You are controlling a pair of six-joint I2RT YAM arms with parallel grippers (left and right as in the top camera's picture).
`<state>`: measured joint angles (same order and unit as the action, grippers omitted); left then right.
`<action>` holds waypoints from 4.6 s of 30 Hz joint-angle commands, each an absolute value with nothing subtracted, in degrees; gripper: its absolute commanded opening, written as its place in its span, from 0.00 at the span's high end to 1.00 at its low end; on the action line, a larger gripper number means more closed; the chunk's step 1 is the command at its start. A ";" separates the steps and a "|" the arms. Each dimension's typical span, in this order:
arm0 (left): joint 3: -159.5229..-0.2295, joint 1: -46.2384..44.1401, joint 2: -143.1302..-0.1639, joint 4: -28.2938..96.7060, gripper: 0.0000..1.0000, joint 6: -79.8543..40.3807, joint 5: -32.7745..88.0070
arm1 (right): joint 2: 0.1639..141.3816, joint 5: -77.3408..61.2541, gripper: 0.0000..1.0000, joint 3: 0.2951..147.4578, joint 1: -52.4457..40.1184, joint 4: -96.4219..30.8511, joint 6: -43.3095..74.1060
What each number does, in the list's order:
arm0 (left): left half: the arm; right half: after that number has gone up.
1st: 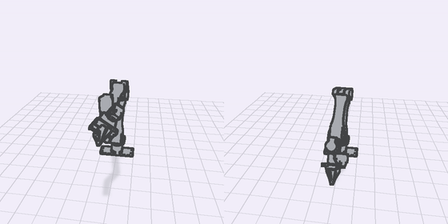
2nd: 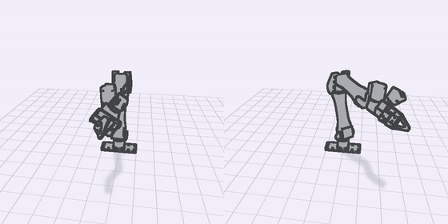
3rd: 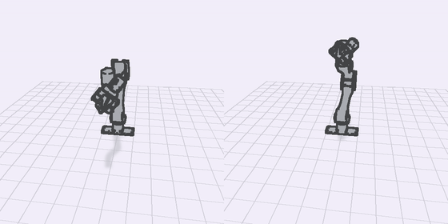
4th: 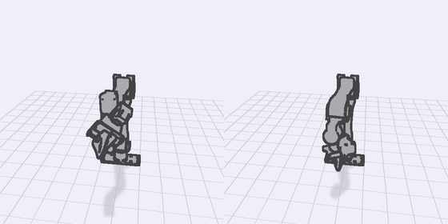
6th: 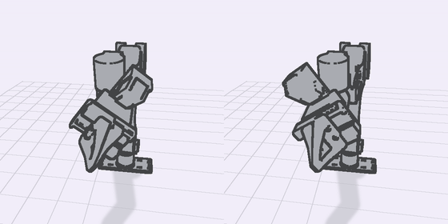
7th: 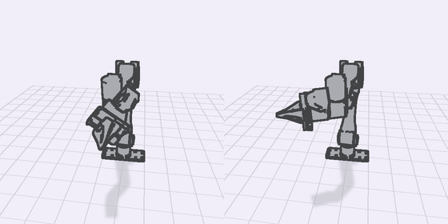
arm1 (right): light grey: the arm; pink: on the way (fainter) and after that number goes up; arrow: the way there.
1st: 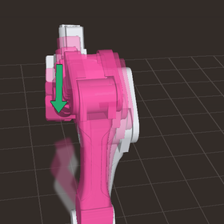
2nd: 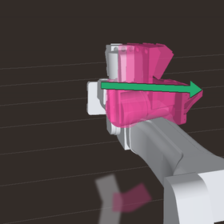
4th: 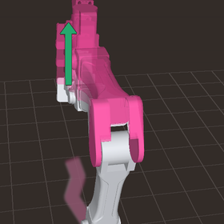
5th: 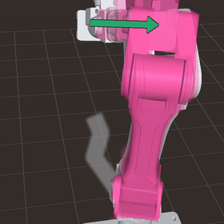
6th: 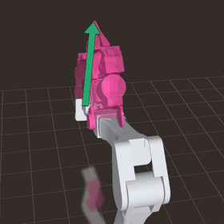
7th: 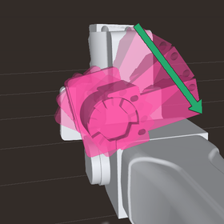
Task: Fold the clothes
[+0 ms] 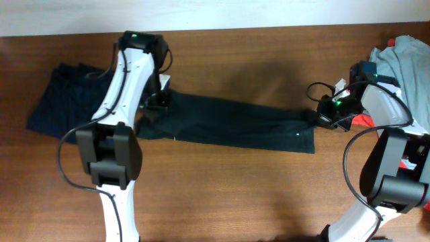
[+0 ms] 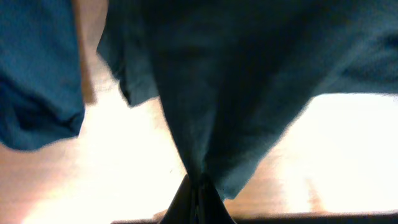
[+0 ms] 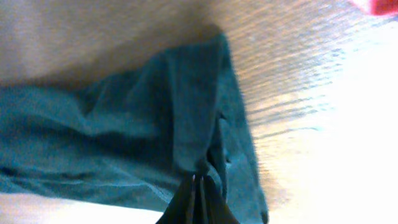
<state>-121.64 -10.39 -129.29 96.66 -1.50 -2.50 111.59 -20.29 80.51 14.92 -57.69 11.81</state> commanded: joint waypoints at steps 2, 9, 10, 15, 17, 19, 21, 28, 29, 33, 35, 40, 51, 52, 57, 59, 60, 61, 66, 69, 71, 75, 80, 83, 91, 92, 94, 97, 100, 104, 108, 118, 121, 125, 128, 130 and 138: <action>-117.16 -7.46 -127.20 96.73 1.00 -0.32 -4.36 | 109.84 -16.64 0.96 80.82 15.00 -58.17 12.93; -116.81 -6.85 -127.20 95.44 0.86 -0.32 -4.32 | 109.84 -17.08 0.53 80.84 15.03 -57.95 12.91; -116.84 -6.85 -127.20 95.26 0.82 -0.32 -4.34 | 109.84 -17.32 0.52 80.90 15.07 -57.87 12.91; -117.97 -6.55 -127.15 95.20 0.79 -0.34 -4.34 | 109.84 -17.54 0.49 82.02 15.07 -58.92 12.91; -119.09 -6.31 -127.00 95.24 0.79 -0.36 -4.27 | 109.84 -17.56 0.48 82.52 15.07 -59.79 12.91; -120.40 -6.02 -126.65 95.22 0.79 -0.38 -3.64 | 109.84 -17.54 0.48 82.59 15.07 -60.31 12.88; -121.78 -5.72 -126.17 95.18 0.79 -0.36 -2.42 | 109.86 -17.26 0.42 82.56 15.09 -60.66 12.88; -128.88 -5.08 -123.85 95.26 0.80 -0.36 2.00 | 110.45 -14.31 0.17 82.32 15.16 -58.92 9.82; -130.17 -5.08 -123.15 95.39 0.80 -0.36 2.20 | 110.83 -14.31 0.17 82.24 15.16 -58.78 9.10; -135.24 -5.08 -120.09 95.42 0.79 -0.34 2.17 | 113.32 -15.84 0.18 82.17 15.49 -58.50 5.96; -137.40 -5.08 -118.50 95.39 0.77 -0.34 2.15 | 114.96 -19.51 0.20 82.13 15.81 -58.57 3.03; -140.64 -5.08 -114.87 94.76 0.69 -0.05 2.11 | 117.86 -21.45 0.29 81.30 15.88 -58.89 1.87; -140.68 -5.08 -112.79 94.35 0.68 0.32 1.69 | 118.26 -27.22 0.40 74.89 15.77 -54.48 -0.89; -140.68 -5.08 -112.79 94.11 0.68 0.32 1.69 | 118.26 -28.38 0.43 74.22 15.77 -53.65 -0.86; -140.68 -5.08 -112.79 93.49 0.68 0.32 1.69 | 118.21 -33.45 0.72 73.17 15.79 -52.01 -1.52; -140.68 -5.08 -112.79 93.54 0.68 0.34 1.69 | 117.89 -33.43 0.91 73.43 15.97 -52.21 -1.52; -140.68 -5.08 -112.79 93.51 0.68 0.67 1.74 | 117.58 -33.43 0.96 73.84 16.21 -52.45 -1.45; -140.68 -5.08 -112.79 93.51 0.68 1.02 1.65 | 117.25 -33.26 0.96 74.39 16.47 -52.84 -1.43; -140.68 -5.08 -112.79 93.49 0.68 1.19 1.67 | 113.08 -22.41 0.96 79.72 18.50 -57.36 2.92; -140.68 -5.08 -112.79 93.34 0.68 1.19 1.67 | 110.72 -14.92 0.96 84.47 18.94 -62.06 3.68; -140.68 -5.08 -112.79 93.03 0.68 1.19 1.67 | 110.04 -14.09 0.96 86.94 18.74 -64.18 3.68; -140.68 -5.08 -112.79 92.07 0.68 1.17 1.72 | 109.73 -14.57 0.96 91.55 16.80 -68.07 3.68; -140.68 -5.08 -112.79 91.68 0.67 1.15 1.74 | 109.93 -14.68 0.96 92.16 9.87 -68.75 3.68; -140.68 -5.08 -112.79 91.77 0.67 1.15 1.74 | 109.97 -14.70 0.96 92.16 4.43 -68.31 3.73; -140.68 -5.08 -112.79 91.81 0.67 1.13 1.76 | 110.76 -13.93 0.95 92.16 -8.36 -62.39 7.62; -140.68 -5.08 -112.79 91.85 0.67 1.13 1.76 | 111.07 -13.02 0.95 92.16 -9.45 -61.89 8.97; -140.68 -5.08 -112.79 92.01 0.67 1.13 1.76 | 111.98 -11.90 0.95 92.16 -11.14 -61.14 9.98; -140.68 -5.08 -112.79 92.05 0.67 1.13 1.76 | 114.04 -11.94 0.95 92.16 -13.41 -60.14 10.96; -140.68 -5.08 -112.79 92.05 0.67 1.13 1.76 | 115.39 -11.94 0.92 92.16 -14.59 -59.35 11.29; -140.68 -5.08 -112.79 92.01 0.67 1.13 1.76 | 115.70 -14.72 0.82 92.16 -15.42 -57.39 11.22; -140.68 -5.08 -112.79 91.96 0.66 1.13 1.74 | 115.61 -23.40 0.62 92.16 -15.42 -54.94 10.90; -140.68 -5.08 -112.79 91.68 0.62 1.15 1.72 | 114.78 -40.05 0.51 92.60 -11.90 -53.12 4.38; -140.68 -5.08 -112.79 91.33 0.61 1.15 1.74 | 114.45 -37.08 0.52 92.60 -9.04 -54.00 7.68; -140.68 -5.08 -112.79 90.83 0.60 1.15 1.74 | 114.48 -23.81 0.68 92.55 -5.08 -61.58 11.27; -140.68 -5.08 -112.79 90.59 0.60 1.15 1.74 | 114.50 -22.00 0.83 91.64 -5.21 -63.07 11.29; -140.68 -5.08 -112.79 90.43 0.60 1.13 1.74 | 114.59 -22.00 0.85 90.15 -6.44 -62.17 11.49; -140.68 -5.08 -112.79 90.85 0.60 1.13 1.74 | 114.85 -21.85 0.87 79.15 -14.85 -47.68 20.36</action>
